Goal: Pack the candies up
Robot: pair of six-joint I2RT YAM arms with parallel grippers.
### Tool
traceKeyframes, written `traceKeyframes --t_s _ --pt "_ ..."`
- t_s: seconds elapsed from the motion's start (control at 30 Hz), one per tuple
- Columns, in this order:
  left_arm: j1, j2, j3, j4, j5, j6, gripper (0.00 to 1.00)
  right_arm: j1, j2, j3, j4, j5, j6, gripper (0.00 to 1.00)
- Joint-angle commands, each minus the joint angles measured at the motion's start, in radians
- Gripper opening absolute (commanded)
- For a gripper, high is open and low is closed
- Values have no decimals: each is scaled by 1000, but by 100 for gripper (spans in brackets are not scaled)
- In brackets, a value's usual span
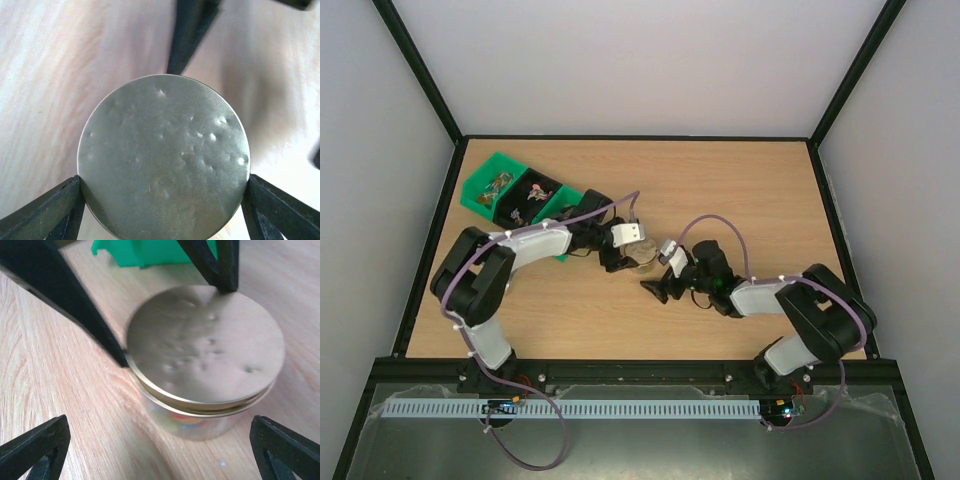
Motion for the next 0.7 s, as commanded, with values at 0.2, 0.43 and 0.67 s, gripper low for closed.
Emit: traceKeyframes --t_s 0.2,0.43,0.67 --pt "21 113 141 -39 -96 -107 92 -78 -182 18 -160 54 124 99" --pt "24 29 209 -134 -53 -170 99 -137 -284 118 -296 48 161 99" --pt "52 -74 284 -266 -23 -201 99 -142 -314 286 -434 36 196 99"
